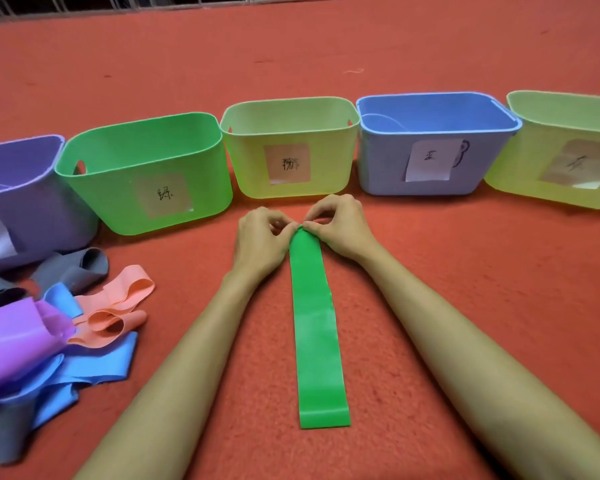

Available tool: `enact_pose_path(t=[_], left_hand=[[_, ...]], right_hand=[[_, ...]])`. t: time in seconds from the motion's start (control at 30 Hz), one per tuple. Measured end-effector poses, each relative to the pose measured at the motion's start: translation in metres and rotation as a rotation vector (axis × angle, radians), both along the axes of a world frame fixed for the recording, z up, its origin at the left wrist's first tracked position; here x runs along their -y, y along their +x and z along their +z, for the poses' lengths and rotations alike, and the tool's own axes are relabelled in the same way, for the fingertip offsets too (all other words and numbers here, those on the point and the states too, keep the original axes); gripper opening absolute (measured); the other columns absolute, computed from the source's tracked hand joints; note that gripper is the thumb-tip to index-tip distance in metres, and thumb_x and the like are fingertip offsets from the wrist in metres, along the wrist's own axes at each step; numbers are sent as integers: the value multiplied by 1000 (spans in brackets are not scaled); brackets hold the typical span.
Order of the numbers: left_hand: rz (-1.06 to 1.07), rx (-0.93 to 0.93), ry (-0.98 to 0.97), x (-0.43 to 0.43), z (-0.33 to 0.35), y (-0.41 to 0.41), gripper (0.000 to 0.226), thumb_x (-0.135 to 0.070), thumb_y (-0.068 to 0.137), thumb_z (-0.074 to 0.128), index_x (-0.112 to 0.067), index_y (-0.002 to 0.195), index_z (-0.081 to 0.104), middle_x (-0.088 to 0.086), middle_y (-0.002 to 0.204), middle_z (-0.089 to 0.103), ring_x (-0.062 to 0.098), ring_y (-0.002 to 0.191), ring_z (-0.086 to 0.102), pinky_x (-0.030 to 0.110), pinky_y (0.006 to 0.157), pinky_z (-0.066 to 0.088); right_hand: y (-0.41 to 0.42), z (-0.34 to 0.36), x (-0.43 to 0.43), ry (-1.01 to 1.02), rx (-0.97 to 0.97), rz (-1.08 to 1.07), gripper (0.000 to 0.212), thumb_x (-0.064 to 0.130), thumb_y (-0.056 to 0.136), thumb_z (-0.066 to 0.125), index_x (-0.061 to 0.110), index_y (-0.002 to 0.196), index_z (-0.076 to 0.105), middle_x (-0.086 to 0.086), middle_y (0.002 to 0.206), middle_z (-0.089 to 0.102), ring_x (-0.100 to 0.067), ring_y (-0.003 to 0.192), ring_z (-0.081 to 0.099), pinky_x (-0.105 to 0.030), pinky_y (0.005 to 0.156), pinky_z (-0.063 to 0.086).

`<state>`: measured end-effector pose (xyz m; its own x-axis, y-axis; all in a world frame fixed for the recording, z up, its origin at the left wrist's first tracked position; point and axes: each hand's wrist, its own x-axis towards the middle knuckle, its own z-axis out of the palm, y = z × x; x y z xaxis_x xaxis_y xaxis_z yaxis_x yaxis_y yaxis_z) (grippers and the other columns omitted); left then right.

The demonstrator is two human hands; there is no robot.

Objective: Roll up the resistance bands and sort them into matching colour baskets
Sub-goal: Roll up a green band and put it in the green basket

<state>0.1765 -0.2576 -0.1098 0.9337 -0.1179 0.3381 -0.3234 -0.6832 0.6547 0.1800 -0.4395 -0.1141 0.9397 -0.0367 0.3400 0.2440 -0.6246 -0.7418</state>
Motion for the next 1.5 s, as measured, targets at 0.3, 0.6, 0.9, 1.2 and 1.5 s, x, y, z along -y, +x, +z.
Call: enact_pose_path(t=[0.3, 0.6, 0.9, 1.2, 1.5], left_hand=[[29, -123, -76, 0, -2, 8, 3, -35, 79, 81, -33, 77, 80, -17, 74, 75, 2, 76, 71, 30, 75, 58], [14, -110, -125, -3, -1, 5, 10, -37, 85, 78, -28, 84, 83, -14, 77, 76, 0, 73, 68, 24, 66, 48], [20, -105, -106, -2, 0, 1, 4, -33, 81, 83, -29, 82, 83, -14, 74, 75, -3, 71, 67, 24, 70, 53], [9, -132, -118, -3, 0, 2, 5, -32, 77, 85, -30, 74, 81, -13, 72, 75, 1, 74, 71, 31, 74, 58], [-23, -87, -85, -7, 0, -1, 5, -35, 86, 79, -31, 85, 83, -10, 79, 70, -4, 70, 59, 17, 63, 38]], right_hand=[[0, 0, 1, 22, -49, -5, 7, 23, 82, 84, 22, 75, 81, 6, 83, 77, -9, 82, 71, -34, 82, 58], [-7, 5, -5, -27, -49, -53, 10, 21, 79, 85, 19, 71, 79, 7, 80, 76, -7, 80, 70, -31, 82, 58], [-6, 0, -1, -43, -44, -7, 6, 21, 78, 85, 24, 76, 80, 9, 87, 74, -6, 88, 68, -21, 80, 52], [-8, 0, 1, -16, -26, -8, 4, 21, 83, 83, 20, 80, 80, 3, 92, 75, -9, 89, 69, -10, 75, 47], [-9, -2, 0, -65, -11, -2, 8, 19, 78, 85, 23, 75, 78, 4, 92, 73, -8, 90, 67, -1, 72, 37]])
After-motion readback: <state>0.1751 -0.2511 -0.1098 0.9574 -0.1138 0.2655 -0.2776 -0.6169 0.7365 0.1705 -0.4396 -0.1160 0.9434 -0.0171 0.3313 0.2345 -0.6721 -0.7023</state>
